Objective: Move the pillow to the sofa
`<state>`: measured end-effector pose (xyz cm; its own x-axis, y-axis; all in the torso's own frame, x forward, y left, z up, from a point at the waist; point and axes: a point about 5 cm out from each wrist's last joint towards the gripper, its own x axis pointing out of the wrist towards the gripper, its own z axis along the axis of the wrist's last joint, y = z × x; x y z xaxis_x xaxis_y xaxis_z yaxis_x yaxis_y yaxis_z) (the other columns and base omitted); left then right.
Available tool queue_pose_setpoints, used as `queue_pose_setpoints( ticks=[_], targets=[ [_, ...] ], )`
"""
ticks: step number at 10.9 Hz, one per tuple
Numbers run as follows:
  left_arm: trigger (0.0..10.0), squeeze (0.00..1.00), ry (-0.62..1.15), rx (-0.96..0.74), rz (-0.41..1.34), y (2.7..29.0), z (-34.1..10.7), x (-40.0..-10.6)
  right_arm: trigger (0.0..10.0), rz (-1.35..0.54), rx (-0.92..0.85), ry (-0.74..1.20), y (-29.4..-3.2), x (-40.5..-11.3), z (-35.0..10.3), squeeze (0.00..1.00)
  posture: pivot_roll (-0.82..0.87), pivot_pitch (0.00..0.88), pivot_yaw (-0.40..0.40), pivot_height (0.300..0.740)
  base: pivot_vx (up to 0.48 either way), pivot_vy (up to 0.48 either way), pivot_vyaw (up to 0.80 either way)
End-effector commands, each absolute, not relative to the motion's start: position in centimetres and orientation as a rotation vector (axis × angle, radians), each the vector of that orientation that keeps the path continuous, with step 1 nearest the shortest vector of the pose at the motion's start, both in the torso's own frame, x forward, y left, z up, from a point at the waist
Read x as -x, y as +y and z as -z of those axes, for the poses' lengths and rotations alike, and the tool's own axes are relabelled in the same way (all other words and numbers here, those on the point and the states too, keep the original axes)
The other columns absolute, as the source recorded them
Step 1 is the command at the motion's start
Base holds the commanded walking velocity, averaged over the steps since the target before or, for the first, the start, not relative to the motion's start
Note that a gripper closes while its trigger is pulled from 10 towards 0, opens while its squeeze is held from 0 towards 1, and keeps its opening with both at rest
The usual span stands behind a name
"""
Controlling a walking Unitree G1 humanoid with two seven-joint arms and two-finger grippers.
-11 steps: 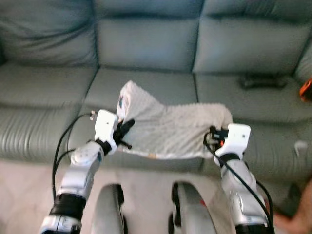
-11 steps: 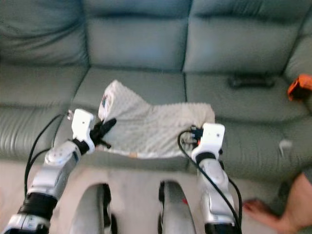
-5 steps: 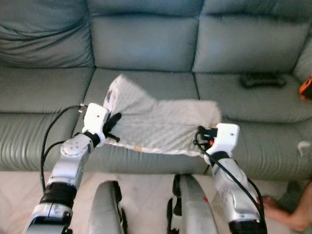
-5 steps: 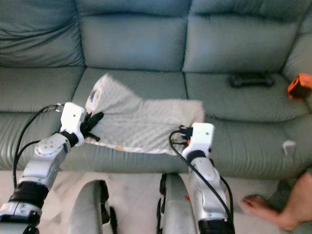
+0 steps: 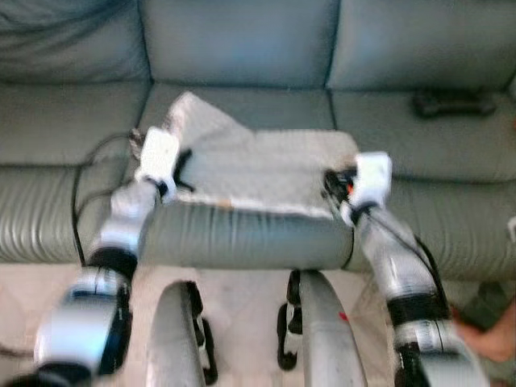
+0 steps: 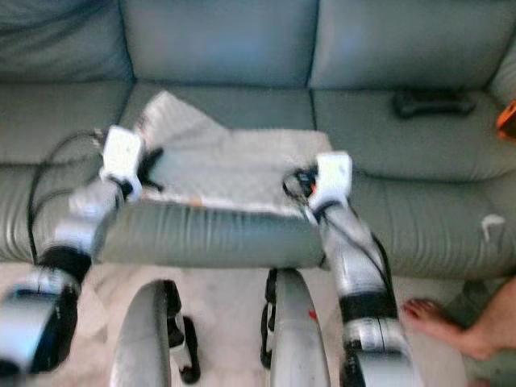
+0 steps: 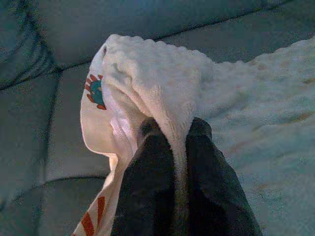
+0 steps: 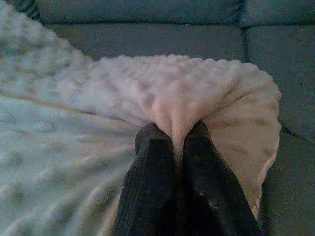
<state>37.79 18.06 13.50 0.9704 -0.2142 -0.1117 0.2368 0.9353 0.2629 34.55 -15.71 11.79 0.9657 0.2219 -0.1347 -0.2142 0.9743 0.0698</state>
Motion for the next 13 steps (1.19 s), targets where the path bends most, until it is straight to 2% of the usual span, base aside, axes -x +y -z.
queue_pose_setpoints(
  ticks=[1, 6, 7, 8, 11, 13],
  targets=[
    [10.0, 0.0, 0.091, -0.3, 0.127, 20.2, -13.8, -38.0, 10.0, -0.186, -0.045, 0.165, -16.9, -34.9, -11.3, 0.0, -0.08, 0.343, 0.001, 0.612, 0.0, 0.0, 0.0],
    [10.0, 0.0, 0.121, -0.376, 0.058, 22.1, -14.8, -38.7, 10.0, -0.249, -0.039, 0.145, -14.6, -36.7, -11.5, 0.0, -0.1, 0.363, -0.005, 0.612, 0.0, 0.0, 0.0],
    [10.0, 0.0, 0.132, -0.407, 0.075, 21.8, -14.5, -38.7, 10.0, -0.254, -0.06, 0.135, -14.0, -36.8, -11.5, 0.18, -0.1, 0.363, -0.008, 0.612, 0.0, 0.0, 0.0],
    [10.0, 1.0, 0.135, -0.418, 0.078, 21.6, -14.4, -38.7, 10.0, -0.26, -0.078, 0.122, -13.6, -36.9, -11.7, 1.0, -0.1, 0.362, -0.012, 0.612, 0.0, 0.0, 0.0],
    [10.0, 1.0, 0.149, -0.436, 0.121, 20.5, -13.9, -38.7, 10.0, -0.251, -0.08, 0.102, -13.3, -37.0, -11.9, 1.0, -0.11, 0.355, -0.018, 0.612, 0.0, 0.0, 0.0],
    [10.0, 1.0, 0.132, -0.526, 0.168, 19.6, -13.8, -38.7, 10.0, -0.218, -0.114, 0.103, -12.7, -36.8, -11.6, 1.0, -0.11, 0.349, -0.018, 0.612, 0.0, 0.0, 0.0]
  ],
)
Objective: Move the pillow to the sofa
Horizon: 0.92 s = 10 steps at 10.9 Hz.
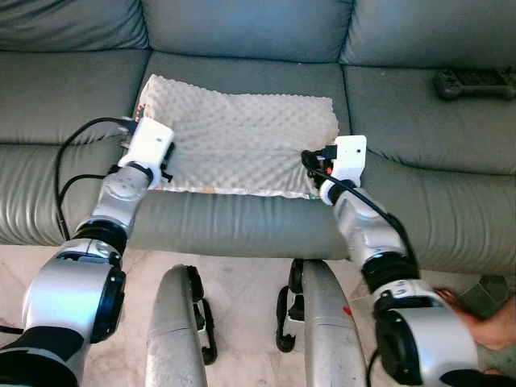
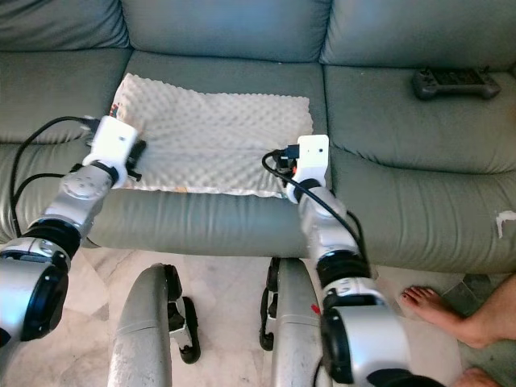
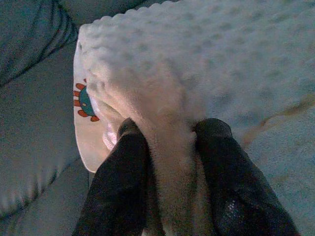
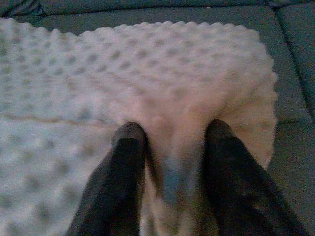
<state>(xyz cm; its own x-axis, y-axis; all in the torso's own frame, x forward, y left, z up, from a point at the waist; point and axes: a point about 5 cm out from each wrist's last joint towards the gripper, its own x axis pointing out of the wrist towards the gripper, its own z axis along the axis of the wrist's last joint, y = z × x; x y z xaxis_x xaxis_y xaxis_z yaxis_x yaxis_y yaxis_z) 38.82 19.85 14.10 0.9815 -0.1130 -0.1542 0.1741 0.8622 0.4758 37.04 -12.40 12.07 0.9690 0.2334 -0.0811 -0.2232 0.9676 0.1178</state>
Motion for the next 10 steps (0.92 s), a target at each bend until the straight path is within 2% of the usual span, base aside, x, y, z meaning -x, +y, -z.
queue_pose_setpoints(
  ticks=[1, 4, 10],
  targets=[
    [10.0, 1.0, 0.128, -0.537, 0.163, 19.6, -13.9, -38.8, 10.0, -0.245, -0.13, 0.105, -11.9, -36.7, -11.5, 1.0, -0.11, 0.343, -0.019, 0.612, 0.0, 0.0, 0.0],
    [10.0, 1.0, 0.105, -0.601, 0.172, 19.0, -14.4, -39.1, 10.0, -0.27, -0.144, 0.074, -10.4, -36.7, -12.1, 1.0, -0.11, 0.321, -0.02, 0.612, 0.0, 0.0, 0.0],
    [10.0, 1.0, 0.097, -0.736, 0.117, 19.3, -14.7, -39.3, 10.0, -0.192, -0.138, 0.023, -12.2, -37.1, -13.2, 1.0, -0.1, 0.26, -0.031, 0.612, 0.0, 0.0, 0.0]
  ],
)
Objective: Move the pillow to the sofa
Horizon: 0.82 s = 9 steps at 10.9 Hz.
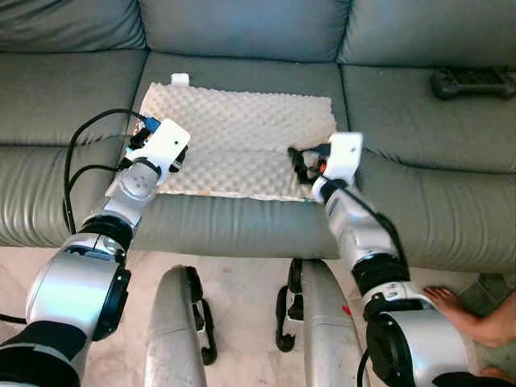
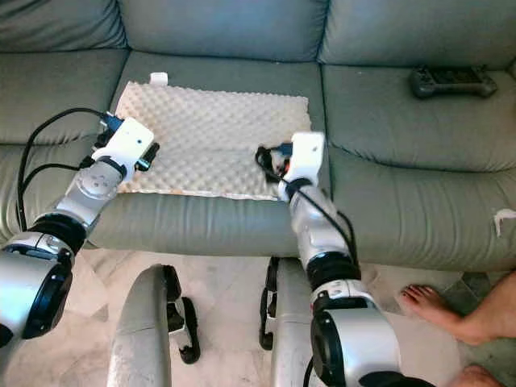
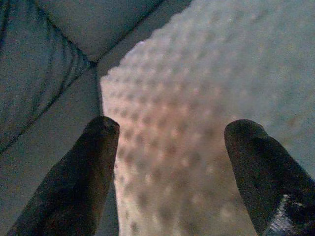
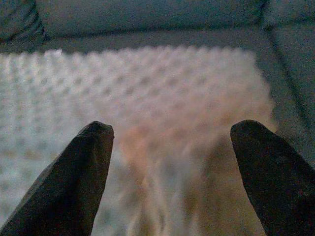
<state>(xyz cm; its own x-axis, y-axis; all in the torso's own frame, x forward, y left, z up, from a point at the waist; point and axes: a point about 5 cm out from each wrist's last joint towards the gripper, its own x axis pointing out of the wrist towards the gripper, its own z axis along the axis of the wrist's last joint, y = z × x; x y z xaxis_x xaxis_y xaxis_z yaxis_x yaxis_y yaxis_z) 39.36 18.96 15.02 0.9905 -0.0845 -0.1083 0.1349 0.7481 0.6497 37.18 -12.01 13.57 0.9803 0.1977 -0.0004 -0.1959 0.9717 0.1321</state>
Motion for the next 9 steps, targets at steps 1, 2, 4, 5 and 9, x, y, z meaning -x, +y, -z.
queue_pose_setpoints(
  ticks=[1, 2, 4, 5, 9],
  targets=[
    [10.0, 1.0, 0.091, -0.722, 0.09, 19.9, -15.2, -39.4, 10.0, -0.18, -0.139, -0.009, -12.6, -37.0, -13.9, 1.0, -0.1, 0.248, -0.031, 0.612, 0.0, 0.0, 0.0],
    [10.0, 1.0, 0.078, -0.706, 0.075, 20.3, -15.5, -39.4, 10.0, -0.171, -0.14, -0.032, -12.9, -36.8, -14.4, 1.0, -0.1, 0.23, -0.031, 0.612, 0.0, 0.0, 0.0],
    [10.0, 1.0, 0.046, -0.645, 0.056, 21.0, -15.4, -39.0, 10.0, -0.155, -0.135, -0.074, -13.7, -35.9, -15.0, 1.0, -0.11, 0.167, -0.028, 0.612, 0.0, 0.0, 0.0],
    [10.0, 1.0, 0.017, -0.461, 0.069, 21.4, -14.3, -38.0, 10.0, -0.168, -0.09, -0.11, -14.3, -34.0, -14.8, 1.0, -0.1, 0.114, -0.028, 0.612, 0.0, 0.0, 0.0],
    [10.0, 1.0, 0.0, -0.149, 0.112, 20.1, -8.0, -31.4, 10.0, -0.119, -0.13, -0.009, -15.2, -28.2, -10.5, 1.0, -0.06, 0.0, -0.038, 0.612, 0.0, 0.0, 0.0]
  ],
)
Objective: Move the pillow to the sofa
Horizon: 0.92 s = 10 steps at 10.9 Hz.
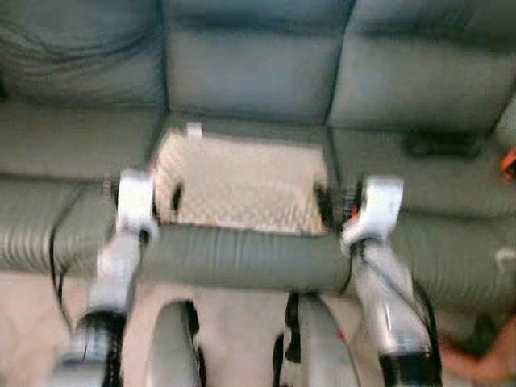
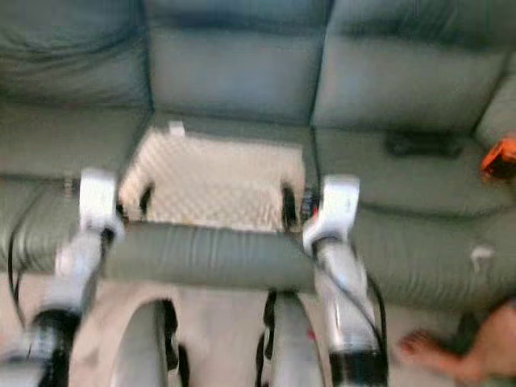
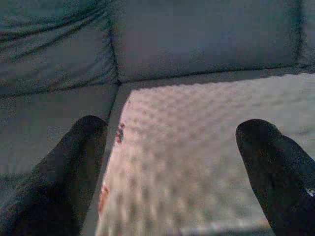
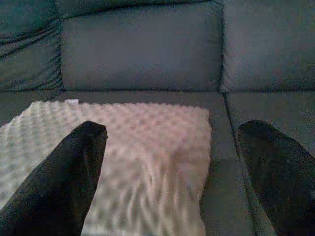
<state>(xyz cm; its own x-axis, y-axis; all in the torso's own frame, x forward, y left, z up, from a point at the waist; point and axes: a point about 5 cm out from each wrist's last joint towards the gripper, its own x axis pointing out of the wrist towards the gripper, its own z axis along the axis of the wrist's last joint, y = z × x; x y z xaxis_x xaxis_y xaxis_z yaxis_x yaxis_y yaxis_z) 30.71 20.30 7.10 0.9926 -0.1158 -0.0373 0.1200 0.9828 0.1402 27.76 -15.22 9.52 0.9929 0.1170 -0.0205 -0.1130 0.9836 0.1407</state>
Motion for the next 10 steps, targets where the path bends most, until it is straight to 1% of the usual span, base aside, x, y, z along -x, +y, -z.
queue_pose_setpoints(
  ticks=[1, 2, 3, 4, 7, 8, 9, 10],
  targets=[
    [10.0, 1.0, 0.015, -0.102, 0.135, 20.3, -7.6, -30.7, 10.0, -0.099, -0.147, 0.021, -15.5, -27.8, -10.1, 1.0, -0.06, 0.0, -0.043, 0.612, 0.0, 0.0, 0.0],
    [10.0, 0.64, 0.022, -0.07, 0.136, 20.5, -7.5, -30.3, 10.0, -0.097, -0.154, 0.042, -15.7, -27.9, -9.9, 1.0, -0.06, 0.0, -0.043, 0.612, 0.0, 0.0, 0.0],
    [10.0, 0.0, 0.024, -0.05, 0.142, 20.3, -7.7, -30.3, 10.0, -0.084, -0.151, 0.03, -15.8, -28.9, -10.6, 1.0, -0.06, 0.0, -0.049, 0.63, 0.0, 0.0, 0.0],
    [10.0, 0.0, 0.023, -0.049, 0.165, 19.7, -8.1, -30.2, 10.0, -0.097, -0.137, 0.014, -15.7, -29.5, -11.3, 0.0, -0.06, 0.0, -0.058, 0.65, 0.0, 0.0, 0.0],
    [10.0, 0.0, 0.039, -0.009, 0.181, 18.3, -7.8, -29.8, 10.0, -0.123, -0.134, 0.023, -15.3, -29.7, -11.4, 0.0, -0.07, 0.0, -0.069, 0.705, 0.0, 0.0, 0.0],
    [10.0, 0.0, 0.056, -0.002, 0.197, 17.8, -7.5, -29.7, 10.0, -0.135, -0.142, 0.018, -14.9, -29.8, -11.6, 0.0, -0.07, 0.0, -0.067, 0.73, 0.0, 0.0, 0.0],
    [10.0, 0.0, 0.057, -0.003, 0.201, 17.6, -7.6, -29.8, 10.0, -0.14, -0.145, 0.017, -14.8, -29.8, -11.7, 0.0, -0.07, 0.0, -0.066, 0.74, 0.0, 0.0, 0.0],
    [10.0, 0.0, 0.057, -0.012, 0.199, 17.6, -7.8, -30.1, 10.0, -0.146, -0.147, 0.009, -14.8, -30.0, -11.9, 0.0, -0.07, 0.0, -0.066, 0.74, 0.0, 0.0, 0.0]
  ],
)
